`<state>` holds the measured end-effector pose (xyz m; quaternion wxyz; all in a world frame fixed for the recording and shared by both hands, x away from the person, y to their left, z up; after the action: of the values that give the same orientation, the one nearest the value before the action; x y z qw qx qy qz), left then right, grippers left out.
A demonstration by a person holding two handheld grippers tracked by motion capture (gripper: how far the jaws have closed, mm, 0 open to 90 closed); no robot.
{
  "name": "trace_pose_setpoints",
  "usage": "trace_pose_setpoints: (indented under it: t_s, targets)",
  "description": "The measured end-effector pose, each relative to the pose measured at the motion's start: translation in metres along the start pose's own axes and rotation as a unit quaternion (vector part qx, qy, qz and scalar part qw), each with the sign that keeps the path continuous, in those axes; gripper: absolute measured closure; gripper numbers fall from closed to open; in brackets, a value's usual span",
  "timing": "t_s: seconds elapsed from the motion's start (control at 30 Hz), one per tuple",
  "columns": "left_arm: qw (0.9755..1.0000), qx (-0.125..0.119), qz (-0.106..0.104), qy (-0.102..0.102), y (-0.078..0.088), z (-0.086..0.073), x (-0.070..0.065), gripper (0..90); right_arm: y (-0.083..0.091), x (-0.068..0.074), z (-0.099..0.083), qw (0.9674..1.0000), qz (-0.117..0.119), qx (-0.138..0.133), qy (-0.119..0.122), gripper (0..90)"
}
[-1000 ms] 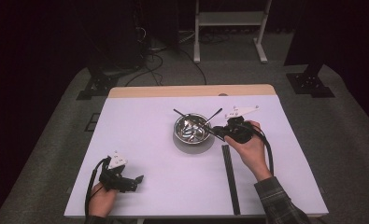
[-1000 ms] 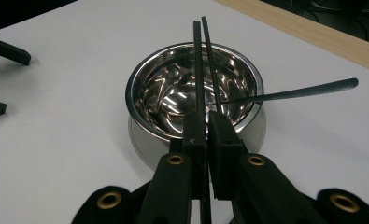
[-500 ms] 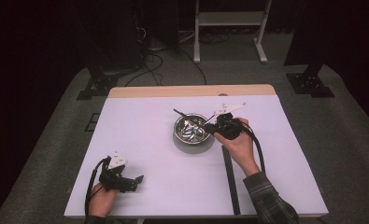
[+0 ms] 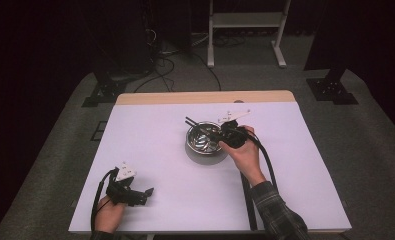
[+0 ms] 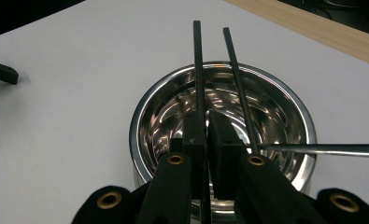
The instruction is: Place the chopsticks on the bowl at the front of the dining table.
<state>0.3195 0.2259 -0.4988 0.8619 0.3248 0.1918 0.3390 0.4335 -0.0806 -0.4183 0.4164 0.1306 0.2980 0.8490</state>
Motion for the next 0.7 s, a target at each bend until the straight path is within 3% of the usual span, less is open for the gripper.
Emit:
trace_pose_setpoints:
  t_s: [0.7]
  targets:
    - [1.0,0.0,-0.001,0.001,0.0,0.0,0.0,0.0,-0.036,0.015,0.005,0.9999,0.003,0.016,-0.006,85.5]
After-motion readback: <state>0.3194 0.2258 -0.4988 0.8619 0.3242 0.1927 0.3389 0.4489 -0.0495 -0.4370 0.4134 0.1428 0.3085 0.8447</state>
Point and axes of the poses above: each handheld gripper's, and its own axes: y roughly backward along the jaws, z roughly out of its top, x roughly to its left, the point moved 5 cm from there along -y, roughly forward along the jaws, and after that the axes turned 11 degrees about -z, right-handed, at the moved point
